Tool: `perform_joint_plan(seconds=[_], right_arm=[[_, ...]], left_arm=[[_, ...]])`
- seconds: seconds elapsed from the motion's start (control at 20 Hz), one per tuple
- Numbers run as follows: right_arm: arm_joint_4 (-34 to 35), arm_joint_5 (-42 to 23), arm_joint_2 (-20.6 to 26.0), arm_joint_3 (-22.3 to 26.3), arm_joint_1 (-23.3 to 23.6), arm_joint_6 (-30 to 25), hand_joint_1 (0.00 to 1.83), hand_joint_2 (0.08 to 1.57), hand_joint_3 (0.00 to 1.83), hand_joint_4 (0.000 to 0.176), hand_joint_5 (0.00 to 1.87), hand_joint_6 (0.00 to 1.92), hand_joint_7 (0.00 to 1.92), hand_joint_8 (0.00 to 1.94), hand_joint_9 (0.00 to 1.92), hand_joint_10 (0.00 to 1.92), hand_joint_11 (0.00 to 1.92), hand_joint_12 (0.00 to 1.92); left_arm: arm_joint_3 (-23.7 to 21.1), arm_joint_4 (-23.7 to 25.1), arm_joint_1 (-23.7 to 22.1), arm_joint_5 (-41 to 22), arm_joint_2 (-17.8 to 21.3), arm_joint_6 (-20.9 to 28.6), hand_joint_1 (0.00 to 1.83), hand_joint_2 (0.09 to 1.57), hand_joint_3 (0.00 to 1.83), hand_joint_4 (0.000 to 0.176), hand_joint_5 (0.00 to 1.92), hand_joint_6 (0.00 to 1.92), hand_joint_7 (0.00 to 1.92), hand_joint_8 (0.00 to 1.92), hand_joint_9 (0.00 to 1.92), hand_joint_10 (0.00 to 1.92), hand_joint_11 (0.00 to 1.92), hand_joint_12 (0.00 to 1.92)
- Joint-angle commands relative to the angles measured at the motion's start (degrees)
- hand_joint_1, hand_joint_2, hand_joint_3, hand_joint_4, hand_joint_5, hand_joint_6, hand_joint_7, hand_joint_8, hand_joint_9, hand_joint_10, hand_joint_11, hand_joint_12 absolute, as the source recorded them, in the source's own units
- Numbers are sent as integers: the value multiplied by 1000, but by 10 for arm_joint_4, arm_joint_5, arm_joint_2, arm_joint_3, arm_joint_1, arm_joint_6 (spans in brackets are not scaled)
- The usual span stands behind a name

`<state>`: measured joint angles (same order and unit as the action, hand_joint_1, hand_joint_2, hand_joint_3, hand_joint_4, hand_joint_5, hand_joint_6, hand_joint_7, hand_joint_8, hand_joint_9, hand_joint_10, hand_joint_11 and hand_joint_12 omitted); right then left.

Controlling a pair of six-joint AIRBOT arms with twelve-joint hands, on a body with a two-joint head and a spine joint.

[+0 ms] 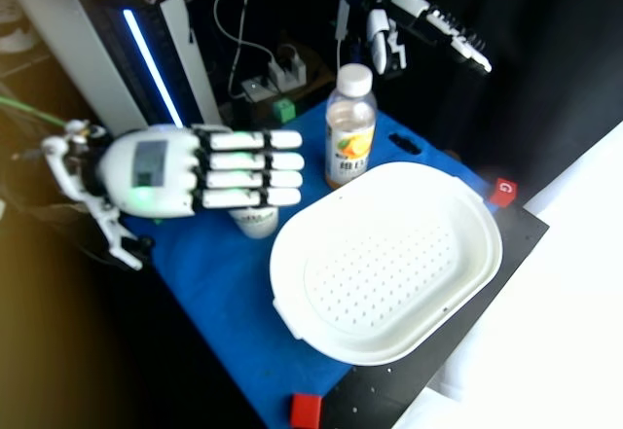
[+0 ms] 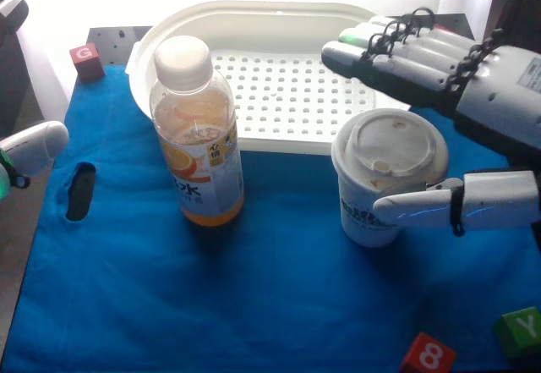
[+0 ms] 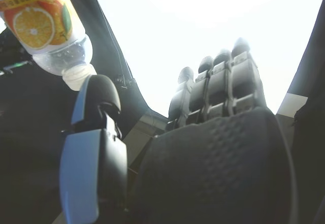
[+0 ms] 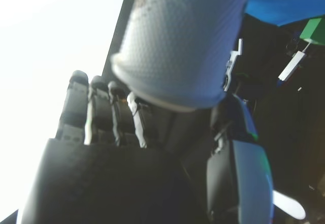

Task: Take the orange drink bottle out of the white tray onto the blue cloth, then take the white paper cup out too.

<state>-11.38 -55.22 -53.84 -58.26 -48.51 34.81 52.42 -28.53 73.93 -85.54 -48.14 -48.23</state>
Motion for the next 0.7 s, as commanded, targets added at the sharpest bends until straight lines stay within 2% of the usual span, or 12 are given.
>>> perform_joint_plan(seconds=[0.0, 0.05, 0.1, 0.15, 0.2, 0.25, 0.3, 0.35, 0.4, 0.45, 0.55, 0.65], right_arm=[[11, -99, 7, 5, 5, -3, 451, 1047, 0, 32, 0, 0, 0, 0, 0, 0, 0, 918], [13, -112, 16, 9, 5, -3, 462, 1040, 0, 28, 0, 0, 0, 0, 0, 0, 0, 988], [18, -130, 27, 13, 5, -3, 450, 1050, 0, 59, 0, 0, 0, 0, 0, 0, 0, 943], [22, -141, 33, 16, 5, -3, 450, 1050, 0, 59, 0, 0, 0, 0, 0, 0, 0, 943], [29, -156, 42, 17, 5, -3, 445, 1054, 0, 75, 0, 0, 0, 0, 0, 0, 0, 783], [35, -168, 50, 19, 5, -2, 403, 1068, 6, 73, 0, 0, 0, 0, 0, 0, 0, 57], [46, -179, 56, 20, 4, 3, 403, 1068, 6, 73, 0, 0, 0, 0, 0, 0, 0, 57], [60, -186, 61, 22, 4, 19, 416, 1106, 24, 31, 0, 0, 0, 0, 0, 0, 0, 11], [81, -191, 71, 28, 3, 47, 380, 1143, 40, 14, 0, 0, 0, 0, 0, 0, 0, 1], [94, -192, 75, 31, 3, 64, 364, 1196, 57, 0, 0, 0, 0, 0, 0, 0, 0, 0], [118, -196, 82, 35, 2, 95, 335, 1217, 49, 16, 0, 0, 0, 0, 0, 0, 0, 0], [139, -200, 87, 41, 2, 116, 374, 1195, 32, 5, 0, 0, 0, 0, 0, 0, 0, 0]], left_arm=[[2, 3, -2, -78, -1, 4, 527, 1170, 0, 63, 31, 5, 0, 0, 0, 0, 0, 0], [2, 5, -2, -80, -1, 4, 505, 1156, 0, 76, 28, 3, 0, 0, 0, 0, 0, 0], [2, 7, -2, -83, 0, 4, 509, 1141, 0, 109, 29, 3, 0, 0, 0, 0, 0, 0], [1, 9, -2, -86, 0, 4, 509, 1141, 0, 109, 29, 3, 0, 0, 0, 0, 0, 0], [1, 10, -2, -89, 1, 4, 512, 1138, 0, 121, 30, 3, 0, 0, 0, 0, 0, 0], [1, 10, -2, -92, 2, 4, 553, 1137, 0, 106, 30, 2, 0, 0, 0, 0, 0, 0], [0, 11, -2, -95, 3, 4, 553, 1137, 0, 106, 30, 2, 0, 0, 0, 0, 0, 0], [0, 11, -1, -99, 4, 4, 595, 1141, 0, 83, 35, 4, 0, 0, 0, 0, 0, 0], [0, 12, -1, -105, 5, 4, 603, 1136, 0, 73, 38, 5, 0, 0, 0, 0, 0, 0], [-1, 13, -1, -109, 6, 4, 578, 1154, 0, 40, 34, 2, 0, 0, 0, 0, 0, 0], [-2, 15, -1, -119, 8, 4, 561, 1152, 0, 40, 35, 2, 0, 0, 0, 0, 0, 0], [-3, 17, -1, -132, 11, 4, 561, 1157, 1, 54, 27, 0, 0, 0, 0, 0, 0, 0]])
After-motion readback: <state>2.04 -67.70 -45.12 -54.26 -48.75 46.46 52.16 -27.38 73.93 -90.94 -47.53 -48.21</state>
